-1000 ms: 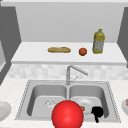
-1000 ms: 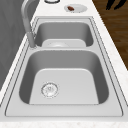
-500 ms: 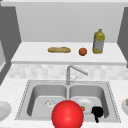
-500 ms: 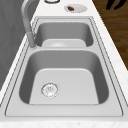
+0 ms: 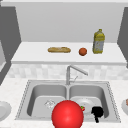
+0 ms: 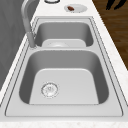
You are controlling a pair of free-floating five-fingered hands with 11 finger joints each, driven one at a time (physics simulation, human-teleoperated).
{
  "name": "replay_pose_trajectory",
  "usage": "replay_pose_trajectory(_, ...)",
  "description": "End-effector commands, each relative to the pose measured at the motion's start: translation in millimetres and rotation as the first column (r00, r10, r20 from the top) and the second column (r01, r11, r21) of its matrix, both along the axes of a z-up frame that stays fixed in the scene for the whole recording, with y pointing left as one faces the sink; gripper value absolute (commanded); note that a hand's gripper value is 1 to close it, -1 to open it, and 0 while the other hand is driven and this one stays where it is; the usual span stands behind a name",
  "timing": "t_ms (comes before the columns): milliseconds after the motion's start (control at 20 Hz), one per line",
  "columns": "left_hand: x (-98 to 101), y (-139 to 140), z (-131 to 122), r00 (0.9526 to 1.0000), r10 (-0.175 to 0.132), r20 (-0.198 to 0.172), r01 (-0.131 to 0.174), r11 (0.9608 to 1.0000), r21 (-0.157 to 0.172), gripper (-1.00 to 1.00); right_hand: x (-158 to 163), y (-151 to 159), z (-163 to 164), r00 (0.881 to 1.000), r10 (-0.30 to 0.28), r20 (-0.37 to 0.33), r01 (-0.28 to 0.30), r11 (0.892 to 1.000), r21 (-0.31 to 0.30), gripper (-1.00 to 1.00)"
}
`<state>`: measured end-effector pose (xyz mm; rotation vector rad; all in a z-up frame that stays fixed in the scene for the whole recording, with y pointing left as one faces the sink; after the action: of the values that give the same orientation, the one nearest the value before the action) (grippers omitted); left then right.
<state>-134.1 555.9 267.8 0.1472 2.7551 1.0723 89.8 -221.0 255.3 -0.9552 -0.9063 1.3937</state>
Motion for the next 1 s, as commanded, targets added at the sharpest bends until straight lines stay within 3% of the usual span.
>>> replay_pose_trajectory(0,0.0,-8.5,5.0,0.9979,0.004,-0.065,0.004,0.9938,0.111,-1.0,0.0,0.0,0.0,1.0,0.0,0.0,0.0,1.0,0.0,0.0)
replay_pose_trajectory(450,-0.3,-27.3,15.3,0.997,0.007,-0.077,0.01,0.9781,0.208,-1.0,0.0,0.0,0.0,1.0,0.0,0.0,0.0,1.0,0.0,0.0)
replay_pose_trajectory(750,-0.6,-40.1,22.4,0.9963,0.008,-0.086,0.016,0.9627,0.27,-1.0,0.0,0.0,0.0,1.0,0.0,0.0,0.0,1.0,0.0,0.0)
replay_pose_trajectory(950,-0.8,-48.7,27.9,0.9959,0.008,-0.09,0.021,0.9501,0.311,-1.0,0.0,0.0,0.0,1.0,0.0,0.0,0.0,1.0,0.0,0.0)
